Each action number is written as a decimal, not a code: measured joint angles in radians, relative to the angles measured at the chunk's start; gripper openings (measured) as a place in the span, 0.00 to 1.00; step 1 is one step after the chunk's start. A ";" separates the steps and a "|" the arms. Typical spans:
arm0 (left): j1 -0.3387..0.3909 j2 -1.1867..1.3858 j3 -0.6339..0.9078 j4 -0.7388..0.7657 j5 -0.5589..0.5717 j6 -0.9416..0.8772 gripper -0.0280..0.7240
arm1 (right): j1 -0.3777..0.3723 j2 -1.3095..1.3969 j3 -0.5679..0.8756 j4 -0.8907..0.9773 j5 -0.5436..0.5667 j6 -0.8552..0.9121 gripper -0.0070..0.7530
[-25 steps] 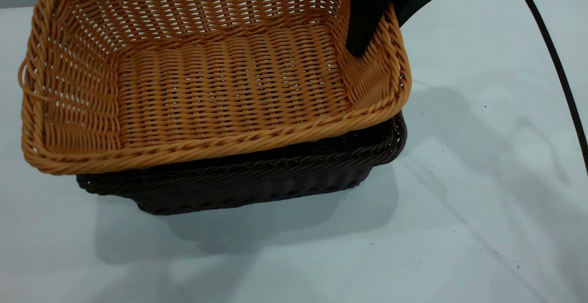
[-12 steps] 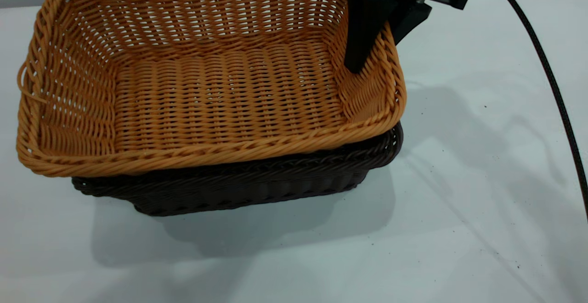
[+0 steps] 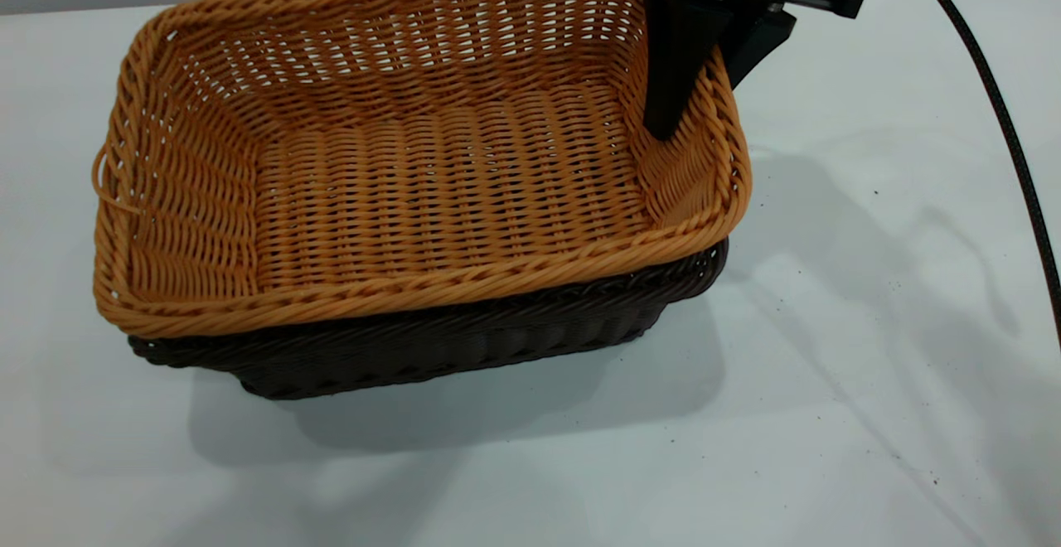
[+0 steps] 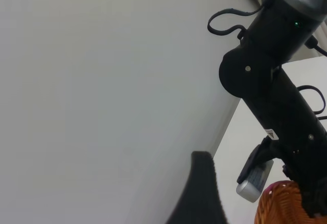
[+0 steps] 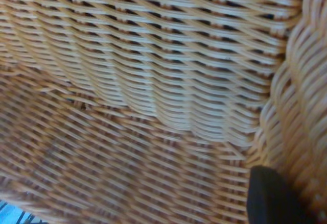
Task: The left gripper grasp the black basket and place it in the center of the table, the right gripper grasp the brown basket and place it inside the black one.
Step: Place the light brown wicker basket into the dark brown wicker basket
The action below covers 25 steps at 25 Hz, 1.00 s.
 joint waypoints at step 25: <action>0.000 0.000 0.000 0.001 -0.006 0.000 0.75 | 0.000 -0.029 -0.001 0.036 0.005 -0.053 0.50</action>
